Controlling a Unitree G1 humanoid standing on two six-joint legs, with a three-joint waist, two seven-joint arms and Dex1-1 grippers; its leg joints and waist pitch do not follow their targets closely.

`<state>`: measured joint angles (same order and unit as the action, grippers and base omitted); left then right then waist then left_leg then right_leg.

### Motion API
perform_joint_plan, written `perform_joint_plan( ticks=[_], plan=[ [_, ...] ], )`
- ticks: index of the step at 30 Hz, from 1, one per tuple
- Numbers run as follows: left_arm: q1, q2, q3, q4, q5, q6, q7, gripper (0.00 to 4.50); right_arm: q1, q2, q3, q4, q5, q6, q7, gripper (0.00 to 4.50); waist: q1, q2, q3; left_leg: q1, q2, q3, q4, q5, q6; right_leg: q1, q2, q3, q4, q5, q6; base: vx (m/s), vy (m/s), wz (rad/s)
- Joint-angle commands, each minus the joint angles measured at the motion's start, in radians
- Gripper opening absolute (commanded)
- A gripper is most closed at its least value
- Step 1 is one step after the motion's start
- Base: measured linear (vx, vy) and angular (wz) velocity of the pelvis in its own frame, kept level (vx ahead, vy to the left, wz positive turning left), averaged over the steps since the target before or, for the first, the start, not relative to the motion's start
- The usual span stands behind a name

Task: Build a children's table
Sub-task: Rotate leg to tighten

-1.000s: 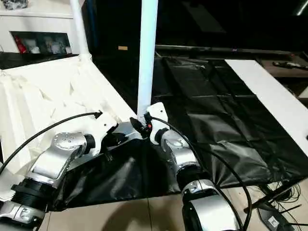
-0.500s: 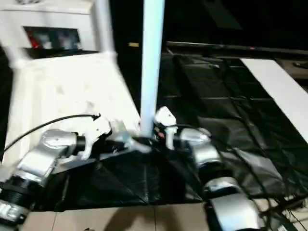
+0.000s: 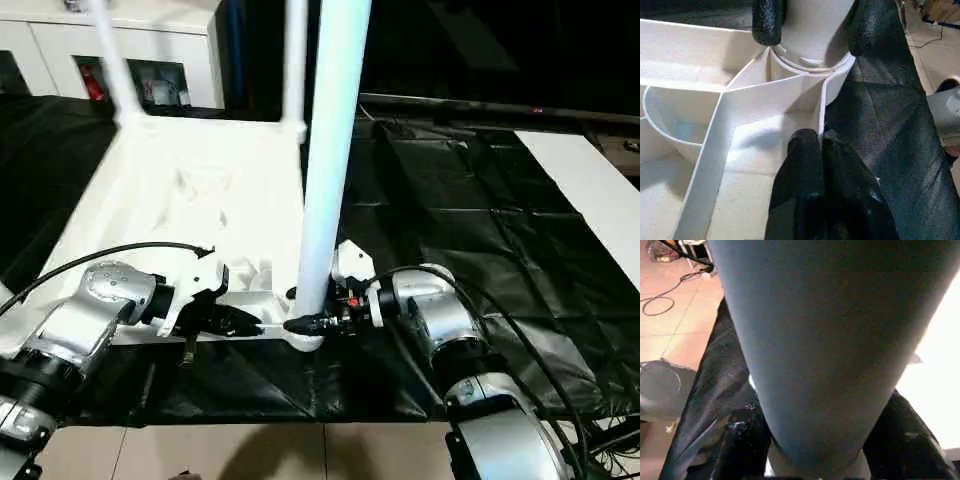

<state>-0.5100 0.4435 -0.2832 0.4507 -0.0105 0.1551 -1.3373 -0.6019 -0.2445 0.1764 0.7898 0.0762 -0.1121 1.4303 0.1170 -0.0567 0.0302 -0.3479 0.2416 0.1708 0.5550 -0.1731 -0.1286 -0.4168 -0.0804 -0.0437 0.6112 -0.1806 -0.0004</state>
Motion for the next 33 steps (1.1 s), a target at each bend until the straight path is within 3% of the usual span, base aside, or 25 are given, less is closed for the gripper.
perform_joint_plan(
  ticks=[1,4,6,8,10,14,16,19,25,26,29,33],
  plan=[
    [-0.027,-0.007,0.041,0.035,-0.018,0.005,0.077,0.00,0.047,0.039,0.088,0.019,-0.015,0.032,0.067,2.04,0.001,-0.001,-0.044,-0.001,-0.011,0.019,-0.060,-0.252,0.032,0.048,-0.037,0.025,-0.073,-0.263,-0.181,0.000,0.000,0.00],
    [-0.018,-0.015,0.048,0.025,-0.023,0.012,0.091,0.00,0.044,0.056,0.070,0.033,-0.018,0.030,0.007,2.00,-0.001,0.000,-0.042,-0.003,-0.012,0.019,-0.061,-0.254,0.031,0.048,-0.037,0.025,-0.073,-0.266,-0.181,0.000,0.000,0.00],
    [0.007,-0.033,0.064,-0.015,-0.020,0.046,0.153,0.00,0.015,0.107,0.022,0.110,-0.053,0.011,-0.246,1.99,-0.004,-0.001,-0.041,-0.001,-0.011,0.018,-0.063,-0.266,0.021,0.043,-0.041,0.027,-0.077,-0.303,-0.174,0.000,0.000,0.00],
    [0.028,-0.055,0.076,-0.047,-0.016,0.073,0.214,0.00,-0.007,0.150,-0.018,0.160,-0.067,0.018,-0.435,1.98,-0.026,0.000,-0.032,-0.008,-0.017,0.007,-0.074,-0.328,-0.022,0.044,-0.042,0.022,-0.086,-0.448,-0.130,0.000,0.000,0.00],
    [0.044,-0.078,0.080,-0.076,-0.008,0.099,0.263,0.00,-0.022,0.183,-0.044,0.186,-0.061,0.034,-0.536,1.96,-0.045,0.000,-0.032,-0.006,-0.020,-0.004,-0.076,-0.377,-0.031,0.044,-0.046,0.015,-0.103,-0.585,-0.068,-0.057,0.001,-0.19],
    [0.087,-0.146,0.070,-0.157,0.012,0.173,0.355,0.00,-0.044,0.260,-0.067,0.226,-0.068,0.047,-0.730,1.95,-0.064,-0.006,-0.027,0.004,-0.019,-0.006,-0.073,-0.429,-0.018,0.028,-0.042,0.015,-0.110,-0.607,-0.073,0.000,0.000,0.00],
    [0.098,-0.186,0.063,-0.180,0.025,0.200,0.405,0.00,-0.055,0.297,-0.077,0.244,-0.068,0.055,-0.817,1.95,-0.069,-0.007,-0.026,0.008,-0.024,-0.007,-0.071,-0.450,-0.012,0.023,-0.039,0.012,-0.119,-0.641,-0.058,0.000,0.000,0.00],
    [0.102,-0.265,0.048,-0.206,0.026,0.244,0.492,0.00,-0.076,0.358,-0.080,0.291,-0.081,0.049,-0.926,1.95,-0.072,-0.008,-0.029,0.008,-0.024,-0.007,-0.072,-0.452,-0.006,0.023,-0.038,0.012,-0.118,-0.616,-0.055,0.000,0.000,0.00],
    [0.094,-0.279,0.036,-0.217,0.039,0.262,0.511,0.00,-0.082,0.380,-0.093,0.298,-0.067,0.027,-0.917,1.95,-0.073,-0.005,-0.029,0.007,-0.025,-0.004,-0.075,-0.471,0.010,0.019,-0.033,0.016,-0.118,-0.553,-0.068,0.000,0.000,0.00],
    [0.092,-0.277,0.042,-0.222,0.047,0.271,0.513,0.00,-0.087,0.377,-0.105,0.302,-0.054,0.025,-0.900,2.50,-0.073,-0.002,-0.028,0.008,-0.026,-0.004,-0.074,-0.481,0.010,0.018,-0.033,0.016,-0.119,-0.559,-0.067,0.000,0.000,0.00],
    [0.092,-0.272,0.044,-0.225,0.051,0.275,0.515,0.00,-0.091,0.370,-0.109,0.303,-0.051,0.025,-0.884,2.67,-0.073,-0.004,-0.029,0.011,-0.025,-0.004,-0.074,-0.486,0.012,0.017,-0.034,0.016,-0.121,-0.561,-0.069,0.000,0.000,0.00],
    [0.099,-0.237,0.037,-0.231,0.039,0.244,0.464,0.00,-0.094,0.317,-0.086,0.287,-0.081,-0.023,-0.858,2.97,-0.069,-0.003,-0.033,0.004,-0.022,0.000,-0.074,-0.441,0.015,0.023,-0.031,0.022,-0.108,-0.453,-0.106,0.000,0.000,0.00]
  ],
)
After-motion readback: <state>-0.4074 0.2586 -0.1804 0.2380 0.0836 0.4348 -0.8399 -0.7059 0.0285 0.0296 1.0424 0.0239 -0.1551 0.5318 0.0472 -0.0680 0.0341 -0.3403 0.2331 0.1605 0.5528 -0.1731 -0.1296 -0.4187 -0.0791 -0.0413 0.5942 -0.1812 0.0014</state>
